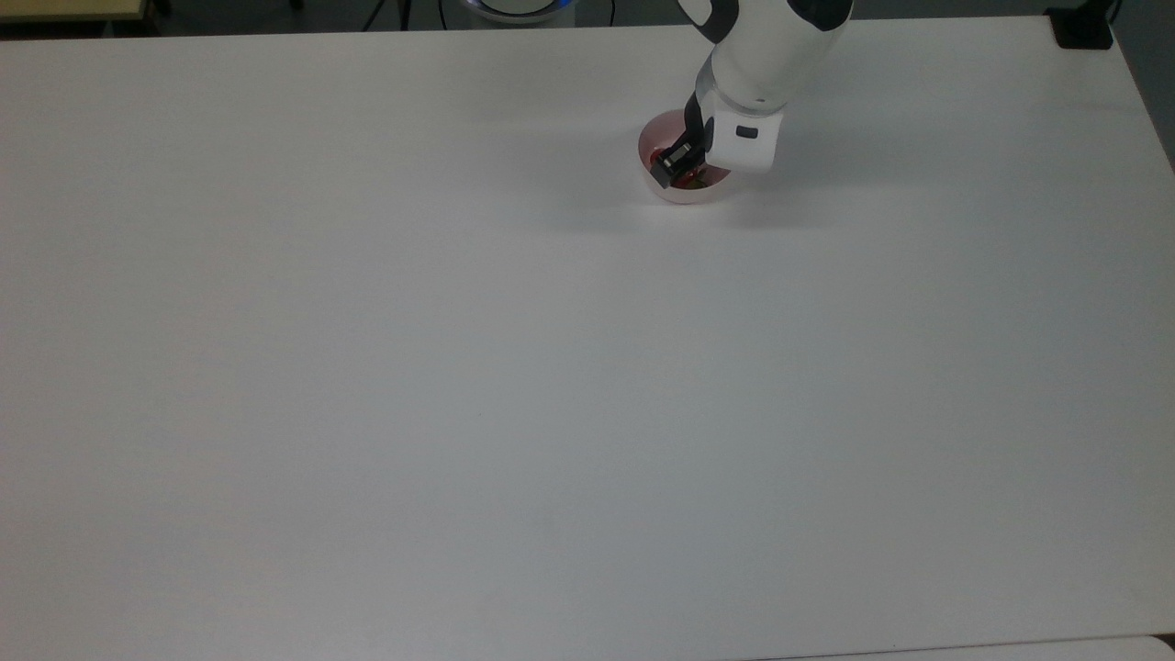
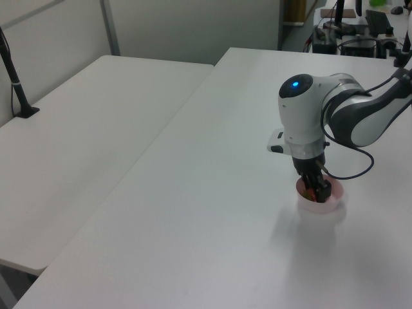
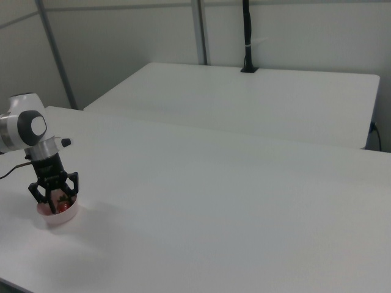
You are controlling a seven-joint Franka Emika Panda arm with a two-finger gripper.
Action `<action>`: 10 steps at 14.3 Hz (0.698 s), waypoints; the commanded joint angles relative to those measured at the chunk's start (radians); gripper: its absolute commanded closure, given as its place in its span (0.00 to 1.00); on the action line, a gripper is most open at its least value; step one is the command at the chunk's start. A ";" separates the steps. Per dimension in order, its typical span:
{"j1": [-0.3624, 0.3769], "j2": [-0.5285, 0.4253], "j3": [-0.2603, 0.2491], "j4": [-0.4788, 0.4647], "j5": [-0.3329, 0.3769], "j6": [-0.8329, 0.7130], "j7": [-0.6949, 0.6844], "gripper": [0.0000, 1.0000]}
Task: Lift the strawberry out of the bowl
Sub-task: 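Lift the strawberry up out of the bowl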
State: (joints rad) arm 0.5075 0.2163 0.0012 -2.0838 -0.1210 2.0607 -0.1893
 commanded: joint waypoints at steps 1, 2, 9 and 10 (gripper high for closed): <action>0.011 -0.020 -0.006 -0.028 -0.014 0.030 -0.013 0.69; 0.009 -0.024 -0.006 -0.027 -0.014 0.027 -0.013 0.70; -0.004 -0.113 -0.006 0.065 0.020 -0.087 -0.004 0.70; -0.012 -0.120 -0.010 0.132 0.068 -0.152 -0.012 0.70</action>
State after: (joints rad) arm 0.5022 0.1477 0.0004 -2.0481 -0.1214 2.0346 -0.1886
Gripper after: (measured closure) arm 0.590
